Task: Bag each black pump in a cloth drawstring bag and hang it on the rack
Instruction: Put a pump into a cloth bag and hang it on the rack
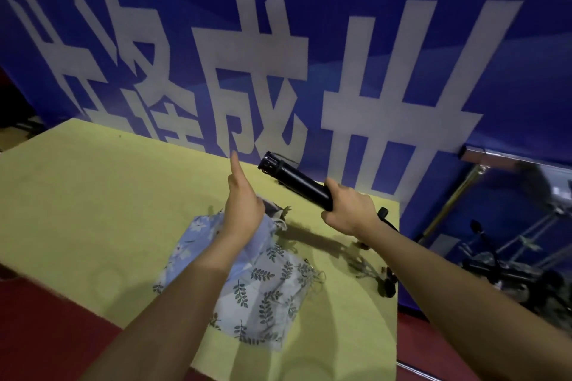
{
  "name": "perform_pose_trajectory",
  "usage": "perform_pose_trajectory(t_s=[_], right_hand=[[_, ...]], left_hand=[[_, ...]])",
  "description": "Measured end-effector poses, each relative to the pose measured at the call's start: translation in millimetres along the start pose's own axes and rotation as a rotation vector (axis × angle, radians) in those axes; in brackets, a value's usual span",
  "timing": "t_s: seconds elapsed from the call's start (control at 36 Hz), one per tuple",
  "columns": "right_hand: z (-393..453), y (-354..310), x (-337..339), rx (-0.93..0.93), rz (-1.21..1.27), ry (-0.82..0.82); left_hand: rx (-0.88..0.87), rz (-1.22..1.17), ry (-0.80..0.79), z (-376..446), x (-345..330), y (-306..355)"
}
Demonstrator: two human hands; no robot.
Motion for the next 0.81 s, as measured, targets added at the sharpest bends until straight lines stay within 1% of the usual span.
perform_pose_trajectory(t_s=[0.08,0.14,0.36,0.47,0.53,0.58,0.61,0.67,0.75,0.81], right_hand=[[-12.1,1.3,4.0,0.007,0.016,0.018],[-18.1,-0.2,6.1,0.020,0.026,0.017],[-27.2,-10.7,9.6,0.054,0.057,-0.017],[-27.8,-14.9,10.6,0.126,0.040,-0.041],[-27.2,-15.0,11.6,0.160,0.049,-0.027],[-26.4,-14.5,11.7,0.175,0.033,-0.012],[-26.0,-13.7,10.9,0.175,0.024,-0.009],[-25.1,-11.2,7.7,0.162,0.029,0.000],[-25.1,-6.2,3.7,0.129,0.031,0.012],[-25.7,-2.1,-0.4,0.119,0.014,-0.010]], left_hand=[[-0.090,0.092,-0.085,-2.9,0.7,3.2],[-0.120,0.151,-0.155,-4.5,-0.5,4.4],[-0.149,0.304,-0.341,-11.6,-8.8,8.6],[-0.131,0.398,-0.408,-14.6,-7.7,7.1],[-0.138,0.390,-0.418,-15.4,-7.1,8.3],[-0.148,0.325,-0.398,-15.3,-8.7,9.3],[-0.120,0.273,-0.362,-15.4,-7.7,9.6],[-0.042,0.189,-0.253,-15.5,-3.4,9.6],[-0.015,0.140,-0.105,-18.6,3.8,9.2],[0.021,0.070,-0.044,-18.8,6.3,1.2]])
Point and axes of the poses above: each hand's wrist, its own z-axis towards the middle knuckle, its own x-axis out of the back of the hand, y = z × x, the point moved 3 cm from there along z, towards the middle knuckle, and after that the axes turned 4 degrees about -y, right-handed, at the moved point
